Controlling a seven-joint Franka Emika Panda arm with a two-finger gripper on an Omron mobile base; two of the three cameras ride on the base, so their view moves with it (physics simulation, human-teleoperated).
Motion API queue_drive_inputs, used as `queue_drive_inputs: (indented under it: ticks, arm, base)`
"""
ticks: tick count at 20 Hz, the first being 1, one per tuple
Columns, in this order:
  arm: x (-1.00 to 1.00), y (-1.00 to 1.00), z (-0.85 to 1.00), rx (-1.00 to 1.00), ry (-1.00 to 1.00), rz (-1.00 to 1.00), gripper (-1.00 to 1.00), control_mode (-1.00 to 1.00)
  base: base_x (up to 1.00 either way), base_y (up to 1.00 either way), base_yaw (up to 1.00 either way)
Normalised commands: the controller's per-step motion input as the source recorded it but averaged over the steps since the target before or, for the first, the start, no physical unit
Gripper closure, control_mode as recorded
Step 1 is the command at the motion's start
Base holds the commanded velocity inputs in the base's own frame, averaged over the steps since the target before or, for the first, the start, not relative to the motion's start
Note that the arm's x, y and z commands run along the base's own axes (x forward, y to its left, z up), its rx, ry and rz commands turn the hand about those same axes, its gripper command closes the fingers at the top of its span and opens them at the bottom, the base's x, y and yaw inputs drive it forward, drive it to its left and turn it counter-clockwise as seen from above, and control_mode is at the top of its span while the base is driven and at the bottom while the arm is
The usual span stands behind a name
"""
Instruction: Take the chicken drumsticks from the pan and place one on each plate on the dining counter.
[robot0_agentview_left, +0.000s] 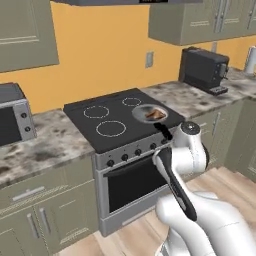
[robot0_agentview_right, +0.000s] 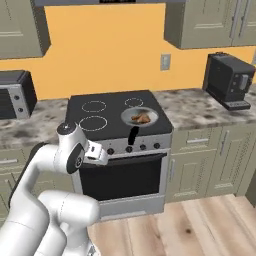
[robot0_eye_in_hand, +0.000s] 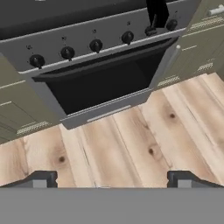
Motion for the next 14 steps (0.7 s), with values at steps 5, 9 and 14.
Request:
queue_drive_inputs:
  ticks: [5, 9, 14]
  arm:
    - [0.0, 0.0, 0.0, 0.0, 0.0, 0.0, -1.0, 1.0]
    - [0.0, 0.0, 0.0, 0.0, 0.0, 0.0, -1.0, 1.0]
    - [0.0, 0.0, 0.0, 0.0, 0.0, 0.0, -1.0, 1.0]
  base:
    - [0.12, -0.87, 0.19]
    - [0.11, -0.91, 0.13]
    - [0.13, -0.83, 0.23]
